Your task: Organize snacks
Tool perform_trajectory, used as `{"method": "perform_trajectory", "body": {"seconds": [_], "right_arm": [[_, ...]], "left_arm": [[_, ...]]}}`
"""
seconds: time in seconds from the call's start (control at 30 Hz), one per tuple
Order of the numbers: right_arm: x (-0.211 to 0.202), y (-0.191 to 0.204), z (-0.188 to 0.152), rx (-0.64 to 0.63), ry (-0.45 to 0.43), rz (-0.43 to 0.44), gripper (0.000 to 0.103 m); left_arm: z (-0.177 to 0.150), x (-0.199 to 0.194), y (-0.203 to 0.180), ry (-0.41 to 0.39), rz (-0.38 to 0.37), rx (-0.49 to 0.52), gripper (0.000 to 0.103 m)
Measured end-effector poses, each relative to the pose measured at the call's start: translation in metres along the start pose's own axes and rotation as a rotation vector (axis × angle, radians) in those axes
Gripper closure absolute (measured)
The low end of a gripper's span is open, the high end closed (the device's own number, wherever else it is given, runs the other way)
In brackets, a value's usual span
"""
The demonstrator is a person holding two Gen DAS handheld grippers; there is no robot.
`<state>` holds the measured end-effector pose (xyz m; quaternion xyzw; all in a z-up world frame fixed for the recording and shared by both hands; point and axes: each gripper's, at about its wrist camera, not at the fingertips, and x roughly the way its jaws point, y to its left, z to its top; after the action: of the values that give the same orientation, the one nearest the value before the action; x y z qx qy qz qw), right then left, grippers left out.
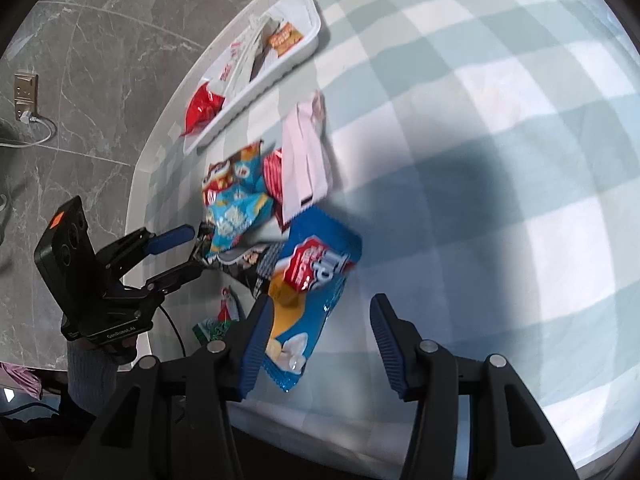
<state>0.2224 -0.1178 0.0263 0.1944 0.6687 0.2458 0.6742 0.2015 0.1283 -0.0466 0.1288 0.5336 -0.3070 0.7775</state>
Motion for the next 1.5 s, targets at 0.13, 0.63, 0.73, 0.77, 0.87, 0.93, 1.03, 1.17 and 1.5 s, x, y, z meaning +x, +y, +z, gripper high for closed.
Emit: {"method": "perform_trajectory", "body": {"seconds": [0.13, 0.63, 0.73, 0.77, 0.87, 0.93, 1.03, 1.17, 1.5], "right_arm": [[0.008, 0.006, -0.005, -0.002, 0.014, 0.015, 0.05], [0.031, 0.019, -0.007, 0.001, 0.048, -0.007, 0.042], [0.03, 0.018, -0.006, 0.007, 0.046, -0.007, 0.042], [0.03, 0.017, -0.006, 0.006, 0.045, -0.008, 0.042], [0.031, 0.019, -0.006, -0.003, 0.047, -0.02, 0.042], [0.031, 0.02, -0.005, -0.003, 0.046, -0.029, 0.049], [0.03, 0.017, -0.006, 0.005, 0.045, -0.039, 0.059], [0.03, 0.015, -0.007, -0.011, 0.049, -0.044, 0.066], [0.005, 0.009, 0.001, -0.109, 0.007, -0.184, 0.069]], "left_arm": [[0.003, 0.009, -0.009, 0.026, 0.02, 0.066, 0.055], [0.013, 0.032, -0.027, 0.076, 0.067, 0.23, 0.055], [0.013, 0.035, -0.029, 0.079, 0.071, 0.245, 0.055], [0.014, 0.036, -0.03, 0.082, 0.072, 0.251, 0.055], [0.015, 0.039, -0.033, 0.088, 0.078, 0.269, 0.055], [0.016, 0.042, -0.035, 0.093, 0.079, 0.281, 0.055], [0.017, 0.044, -0.036, 0.099, 0.063, 0.286, 0.055], [0.017, 0.045, -0.037, 0.105, 0.023, 0.263, 0.055], [0.013, 0.041, -0.052, 0.113, -0.154, 0.198, 0.055]]}}
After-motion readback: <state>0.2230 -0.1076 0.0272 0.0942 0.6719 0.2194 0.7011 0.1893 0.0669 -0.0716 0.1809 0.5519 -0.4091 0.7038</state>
